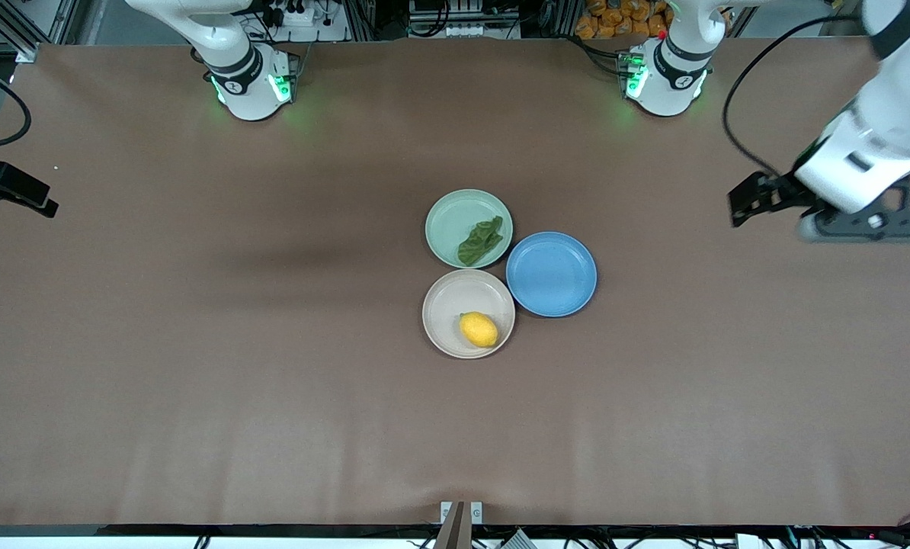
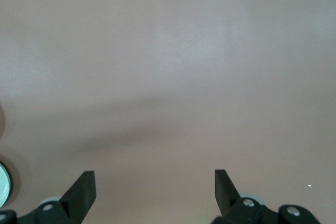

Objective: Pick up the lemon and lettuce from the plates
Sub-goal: 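Move the left gripper over the lemon while the right gripper advances, then grasp the lemon with the left gripper while the right gripper reaches lettuce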

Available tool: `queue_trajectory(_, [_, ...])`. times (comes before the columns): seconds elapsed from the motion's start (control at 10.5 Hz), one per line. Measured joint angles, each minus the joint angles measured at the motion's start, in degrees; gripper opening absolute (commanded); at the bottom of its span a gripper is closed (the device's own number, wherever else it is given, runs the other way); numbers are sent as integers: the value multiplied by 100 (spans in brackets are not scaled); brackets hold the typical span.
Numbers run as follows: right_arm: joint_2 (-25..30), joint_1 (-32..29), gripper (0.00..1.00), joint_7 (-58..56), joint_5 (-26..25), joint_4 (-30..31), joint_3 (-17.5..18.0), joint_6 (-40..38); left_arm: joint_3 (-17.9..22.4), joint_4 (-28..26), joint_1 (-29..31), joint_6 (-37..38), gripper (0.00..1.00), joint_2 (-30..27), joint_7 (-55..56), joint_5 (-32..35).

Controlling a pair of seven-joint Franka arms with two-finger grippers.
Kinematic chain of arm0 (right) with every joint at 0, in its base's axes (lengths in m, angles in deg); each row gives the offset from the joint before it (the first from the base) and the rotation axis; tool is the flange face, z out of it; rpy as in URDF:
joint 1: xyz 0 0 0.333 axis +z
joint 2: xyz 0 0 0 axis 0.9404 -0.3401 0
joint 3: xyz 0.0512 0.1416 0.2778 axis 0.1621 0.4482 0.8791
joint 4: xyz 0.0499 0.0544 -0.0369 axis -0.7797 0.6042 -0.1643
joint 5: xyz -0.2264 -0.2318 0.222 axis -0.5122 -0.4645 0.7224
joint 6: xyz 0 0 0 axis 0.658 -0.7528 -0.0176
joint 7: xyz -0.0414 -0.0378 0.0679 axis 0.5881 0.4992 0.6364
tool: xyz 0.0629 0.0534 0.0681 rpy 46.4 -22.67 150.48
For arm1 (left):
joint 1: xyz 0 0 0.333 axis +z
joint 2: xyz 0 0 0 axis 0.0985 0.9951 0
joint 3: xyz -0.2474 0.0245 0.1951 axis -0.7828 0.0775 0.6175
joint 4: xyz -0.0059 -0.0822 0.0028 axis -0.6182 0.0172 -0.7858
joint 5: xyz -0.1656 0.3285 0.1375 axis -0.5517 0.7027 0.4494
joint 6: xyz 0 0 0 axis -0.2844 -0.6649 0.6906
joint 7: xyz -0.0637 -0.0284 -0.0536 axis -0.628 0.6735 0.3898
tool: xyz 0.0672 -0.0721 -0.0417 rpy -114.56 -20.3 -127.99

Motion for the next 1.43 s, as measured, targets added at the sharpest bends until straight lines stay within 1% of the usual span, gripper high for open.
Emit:
queue_trajectory(0.1, [-3,25,100,68,8,35,9,-4,-15,-2,-156,-223,100,156,175,-8])
queue_trajectory(0.29, [-12,176,100,506,11,147,64,1,-35,-8,-493,-763,100,490,852,-265])
queue_trajectory(0.57, [-41,288,100,1509,13,403,500,184,-57,-22,-1020,-1707,100,1082,2194,-453])
queue_trajectory(0.86, [-80,329,100,2502,14,844,983,772,-63,-46,-1558,-2720,100,1793,3596,-474])
queue_trajectory(1.05, [-147,440,100,3090,14,1121,1232,1098,-63,-63,-1912,-3429,100,2362,4370,-476])
queue_trajectory(1.24, [-315,634,100,3687,15,1224,1383,1293,-60,-64,-2138,-4136,100,2923,5016,-478])
queue_trajectory(1.43, [-625,993,100,4488,11,1253,1467,1634,-60,-55,-2265,-4572,100,3354,5277,-478])
